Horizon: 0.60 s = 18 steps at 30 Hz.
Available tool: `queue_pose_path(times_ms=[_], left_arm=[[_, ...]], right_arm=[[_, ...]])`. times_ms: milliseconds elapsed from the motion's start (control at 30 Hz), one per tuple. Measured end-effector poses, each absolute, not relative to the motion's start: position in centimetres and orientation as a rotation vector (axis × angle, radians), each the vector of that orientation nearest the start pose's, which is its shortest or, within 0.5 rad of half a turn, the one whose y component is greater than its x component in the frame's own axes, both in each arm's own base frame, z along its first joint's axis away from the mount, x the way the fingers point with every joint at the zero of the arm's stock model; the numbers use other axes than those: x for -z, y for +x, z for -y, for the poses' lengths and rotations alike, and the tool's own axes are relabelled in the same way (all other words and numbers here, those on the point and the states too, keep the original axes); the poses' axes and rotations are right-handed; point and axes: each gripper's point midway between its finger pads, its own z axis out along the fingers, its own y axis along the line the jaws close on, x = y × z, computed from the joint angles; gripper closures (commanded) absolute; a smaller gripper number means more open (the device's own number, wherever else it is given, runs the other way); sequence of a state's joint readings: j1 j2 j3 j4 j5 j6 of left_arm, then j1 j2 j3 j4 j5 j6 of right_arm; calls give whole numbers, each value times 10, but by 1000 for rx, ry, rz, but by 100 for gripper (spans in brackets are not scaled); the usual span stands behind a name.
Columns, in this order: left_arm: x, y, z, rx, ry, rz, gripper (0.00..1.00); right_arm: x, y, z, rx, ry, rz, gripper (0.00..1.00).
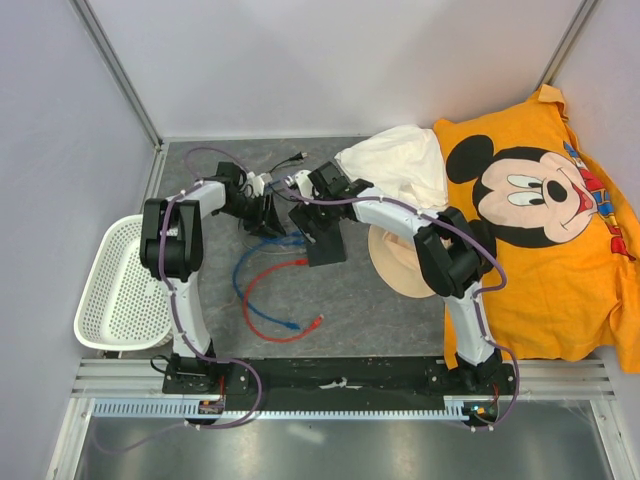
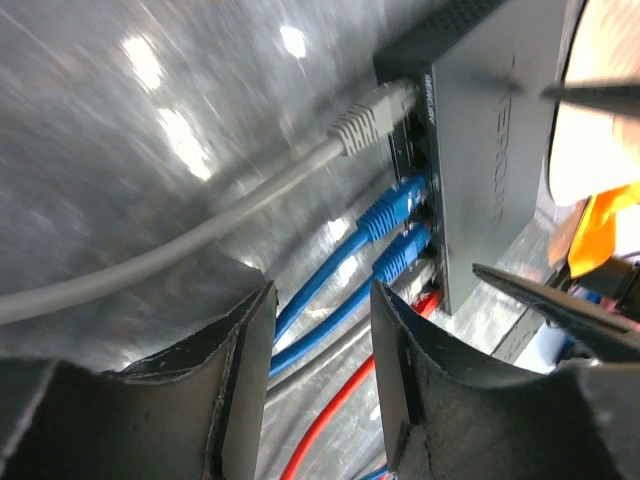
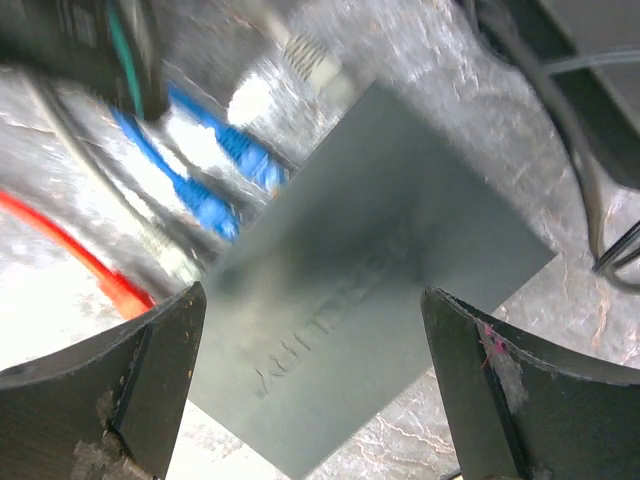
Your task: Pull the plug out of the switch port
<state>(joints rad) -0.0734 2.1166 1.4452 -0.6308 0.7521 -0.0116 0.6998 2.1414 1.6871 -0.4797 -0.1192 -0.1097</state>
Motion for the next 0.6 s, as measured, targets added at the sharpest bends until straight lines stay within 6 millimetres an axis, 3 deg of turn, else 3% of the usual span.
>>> queue_pose_path(times_ms=[233, 333, 500, 600], left_arm=[[-28, 346, 171, 1118, 325, -2732, 50], [-30, 335, 182, 1128, 369, -2739, 50], [-48, 339, 184, 1126, 396, -2687, 50], [-70, 358, 177, 1127, 379, -2614, 50]], right_arm=[[-91, 412, -348, -448, -1000, -2290, 4], [-94, 419, -339, -446, -978, -2299, 8], [-89, 415, -329, -425, -987, -2341, 16], [-87, 413, -328, -407, -994, -2347, 33]])
